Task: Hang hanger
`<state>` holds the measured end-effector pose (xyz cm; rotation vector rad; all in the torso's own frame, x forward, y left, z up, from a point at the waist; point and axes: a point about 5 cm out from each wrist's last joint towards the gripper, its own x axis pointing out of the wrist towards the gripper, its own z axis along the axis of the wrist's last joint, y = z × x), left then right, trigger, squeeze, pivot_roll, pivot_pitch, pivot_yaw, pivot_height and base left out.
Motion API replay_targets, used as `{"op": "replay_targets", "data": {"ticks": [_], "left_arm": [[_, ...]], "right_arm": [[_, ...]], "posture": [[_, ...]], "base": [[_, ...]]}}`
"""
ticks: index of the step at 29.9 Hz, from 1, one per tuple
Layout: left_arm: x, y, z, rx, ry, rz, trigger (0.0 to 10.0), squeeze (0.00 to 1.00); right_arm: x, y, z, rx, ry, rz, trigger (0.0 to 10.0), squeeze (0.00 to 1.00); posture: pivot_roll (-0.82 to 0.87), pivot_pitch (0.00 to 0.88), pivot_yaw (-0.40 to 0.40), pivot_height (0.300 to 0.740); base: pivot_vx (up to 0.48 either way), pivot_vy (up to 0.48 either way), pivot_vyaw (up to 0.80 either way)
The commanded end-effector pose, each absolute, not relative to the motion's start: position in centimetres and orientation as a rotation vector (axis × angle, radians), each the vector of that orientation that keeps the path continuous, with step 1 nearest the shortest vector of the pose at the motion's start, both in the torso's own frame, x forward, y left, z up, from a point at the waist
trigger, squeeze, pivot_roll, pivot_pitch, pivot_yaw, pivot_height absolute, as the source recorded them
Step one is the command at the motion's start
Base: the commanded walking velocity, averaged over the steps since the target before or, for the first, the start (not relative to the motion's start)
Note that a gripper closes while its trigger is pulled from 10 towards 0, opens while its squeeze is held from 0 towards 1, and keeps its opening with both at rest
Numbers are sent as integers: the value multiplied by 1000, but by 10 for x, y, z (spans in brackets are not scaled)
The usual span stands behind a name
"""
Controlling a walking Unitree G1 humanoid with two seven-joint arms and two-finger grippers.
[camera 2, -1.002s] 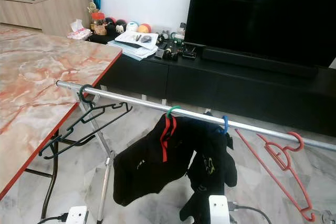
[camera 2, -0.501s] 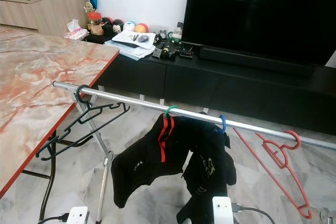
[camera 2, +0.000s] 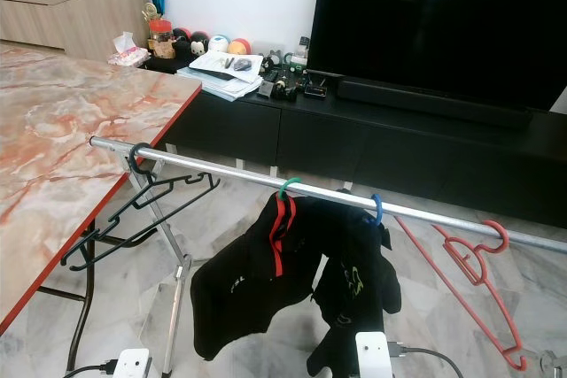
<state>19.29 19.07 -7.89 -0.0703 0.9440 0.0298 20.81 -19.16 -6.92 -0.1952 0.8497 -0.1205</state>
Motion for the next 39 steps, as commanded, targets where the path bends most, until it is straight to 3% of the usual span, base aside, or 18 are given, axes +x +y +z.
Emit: {"op": "replay_targets", "data": {"ticks": [1,24,39], "left_arm": [[188,189,-82,-52,974,7,10000,0],[189,188,-82,-45,978,-3,10000,0],[189,188,-82,-46,978,-4,10000,0]], "right_arm": [[206,-195,-70,-210,851,-127,0,0],[195,-185,-78,-272,909,-32,0,0],[146,-191,-100,-394,1083,120,0,0]], "posture": [[110,0,-91,740],[108,0,-91,740],[113,0,-86,740]], "base": [[0,0,0],[0,0,0],[0,0,0]]}}
